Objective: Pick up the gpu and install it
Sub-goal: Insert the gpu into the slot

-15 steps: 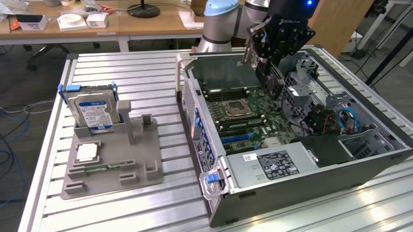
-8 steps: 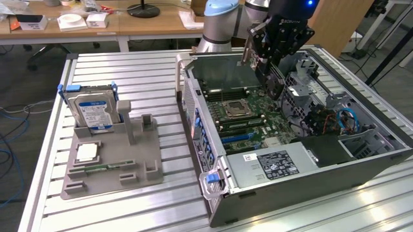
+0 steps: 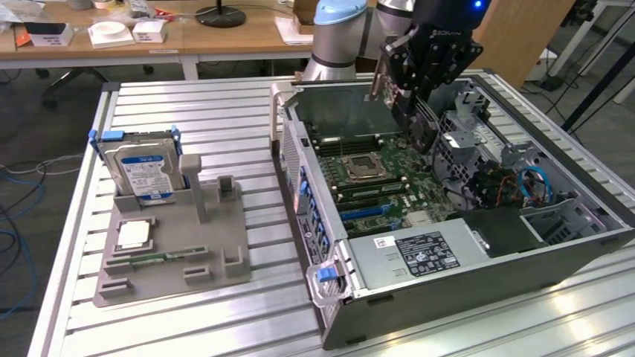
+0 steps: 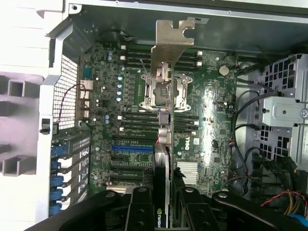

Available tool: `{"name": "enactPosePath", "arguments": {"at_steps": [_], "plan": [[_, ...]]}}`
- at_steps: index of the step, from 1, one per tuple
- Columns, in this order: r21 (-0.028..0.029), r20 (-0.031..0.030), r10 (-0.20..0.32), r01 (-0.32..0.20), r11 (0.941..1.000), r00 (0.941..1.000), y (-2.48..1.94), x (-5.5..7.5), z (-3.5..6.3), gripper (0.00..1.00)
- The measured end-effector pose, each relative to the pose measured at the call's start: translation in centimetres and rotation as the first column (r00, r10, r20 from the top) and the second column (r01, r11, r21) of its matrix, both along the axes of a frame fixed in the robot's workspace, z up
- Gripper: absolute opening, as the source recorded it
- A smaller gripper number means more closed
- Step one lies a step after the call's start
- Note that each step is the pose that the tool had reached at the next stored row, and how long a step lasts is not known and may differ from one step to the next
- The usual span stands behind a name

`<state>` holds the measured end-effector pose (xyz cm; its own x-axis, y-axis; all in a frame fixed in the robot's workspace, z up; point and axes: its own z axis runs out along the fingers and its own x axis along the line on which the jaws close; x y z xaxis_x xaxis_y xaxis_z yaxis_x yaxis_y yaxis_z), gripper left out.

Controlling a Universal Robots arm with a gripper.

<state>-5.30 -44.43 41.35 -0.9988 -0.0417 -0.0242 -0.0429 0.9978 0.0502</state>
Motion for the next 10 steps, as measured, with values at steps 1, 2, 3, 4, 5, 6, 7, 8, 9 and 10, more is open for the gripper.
{"name": "enactPosePath", "arguments": {"at_steps": [1, 2, 3, 4, 5, 6, 7, 8, 9, 10], "plan": [[0.0000, 0.0000, 0.004, -0.004, 1.0000, 1.0000, 0.00, 0.00, 0.00, 0.26], [0.0000, 0.0000, 0.008, -0.008, 1.0000, 1.0000, 0.00, 0.00, 0.00, 0.26], [-0.0001, 0.0000, 0.012, -0.012, 0.9999, 0.9999, 0.00, 0.00, 0.00, 0.26], [-0.0001, 0.0000, 0.016, -0.016, 0.9999, 0.9999, 0.00, 0.00, 0.00, 0.26], [-0.0001, -0.0001, 0.020, -0.020, 0.9998, 0.9998, 0.00, 0.00, 0.00, 0.26], [-0.0001, 0.0000, 0.023, -0.023, 0.9997, 0.9997, 0.00, 0.00, 0.00, 0.26], [-0.0001, 0.0000, 0.027, -0.027, 0.9996, 0.9996, 0.00, 0.00, 0.00, 0.26], [-0.0001, 0.0000, 0.031, -0.031, 0.9995, 0.9995, 0.00, 0.00, 0.00, 0.26], [-0.0001, 0.0000, 0.035, -0.035, 0.9994, 0.9994, 0.00, 0.00, 0.00, 0.26], [-0.0001, 0.0000, 0.038, -0.038, 0.9993, 0.9993, 0.00, 0.00, 0.00, 0.26]]}}
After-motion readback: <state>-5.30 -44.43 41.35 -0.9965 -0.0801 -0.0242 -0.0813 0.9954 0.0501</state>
